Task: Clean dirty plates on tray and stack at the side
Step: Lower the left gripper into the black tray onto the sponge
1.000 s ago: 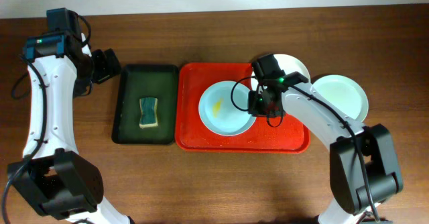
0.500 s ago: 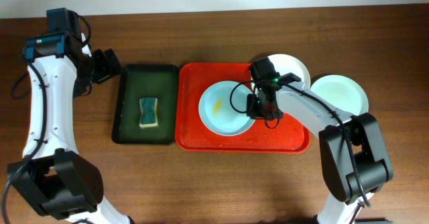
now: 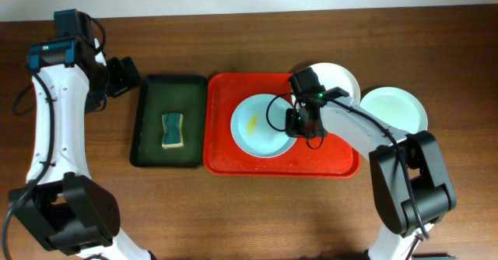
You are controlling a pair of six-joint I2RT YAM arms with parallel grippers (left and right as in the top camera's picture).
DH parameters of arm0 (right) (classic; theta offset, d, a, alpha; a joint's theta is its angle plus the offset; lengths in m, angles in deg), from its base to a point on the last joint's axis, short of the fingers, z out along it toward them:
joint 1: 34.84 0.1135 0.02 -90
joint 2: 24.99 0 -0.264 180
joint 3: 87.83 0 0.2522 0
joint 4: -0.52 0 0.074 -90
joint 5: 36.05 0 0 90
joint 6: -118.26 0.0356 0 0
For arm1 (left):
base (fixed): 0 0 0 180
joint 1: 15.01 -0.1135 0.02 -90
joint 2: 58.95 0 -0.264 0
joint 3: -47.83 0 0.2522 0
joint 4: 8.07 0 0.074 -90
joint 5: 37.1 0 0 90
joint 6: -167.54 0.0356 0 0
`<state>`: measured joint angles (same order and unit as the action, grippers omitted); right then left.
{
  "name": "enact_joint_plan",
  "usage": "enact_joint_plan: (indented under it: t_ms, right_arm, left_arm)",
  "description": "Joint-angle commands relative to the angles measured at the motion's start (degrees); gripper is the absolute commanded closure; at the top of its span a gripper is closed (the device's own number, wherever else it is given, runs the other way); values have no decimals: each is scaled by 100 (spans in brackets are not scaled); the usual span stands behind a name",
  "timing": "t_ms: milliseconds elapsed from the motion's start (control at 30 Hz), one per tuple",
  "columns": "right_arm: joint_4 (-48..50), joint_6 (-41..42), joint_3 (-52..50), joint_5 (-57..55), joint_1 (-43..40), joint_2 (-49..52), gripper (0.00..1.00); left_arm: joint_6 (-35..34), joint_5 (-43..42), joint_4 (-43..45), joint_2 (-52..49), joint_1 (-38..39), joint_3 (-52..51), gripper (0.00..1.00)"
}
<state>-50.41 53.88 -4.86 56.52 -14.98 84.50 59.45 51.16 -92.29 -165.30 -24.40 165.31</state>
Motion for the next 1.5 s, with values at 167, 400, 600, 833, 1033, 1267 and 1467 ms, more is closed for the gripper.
enact_joint_plan:
  t_ms: [167, 400, 600, 833, 1033, 1267, 1467]
  right_arm:
    - [42, 144, -72, -94, 9, 61, 96]
    - [57, 297, -74, -120, 9, 61, 96]
    - [57, 297, -81, -177, 9, 61, 96]
    - [59, 297, -81, -184, -7, 61, 96]
    - [101, 297, -81, -177, -4, 61, 96]
    - [85, 295, -81, -179, 0, 61, 96]
    - [98, 295, -81, -179, 0, 61, 96]
  left_arm:
    - [-76, -42, 9, -20, 37, 4, 1]
    - [-76, -42, 9, -20, 37, 4, 0]
    - [-76, -42, 9, -20, 33, 4, 0]
    - [-74, -90, 313, -20, 33, 4, 1]
    - [881, -490, -339, -31, 354, -289, 11]
    - [876, -190, 249, -57, 1274, -1335, 55]
    - [883, 48, 557, -114, 1340, -1425, 7]
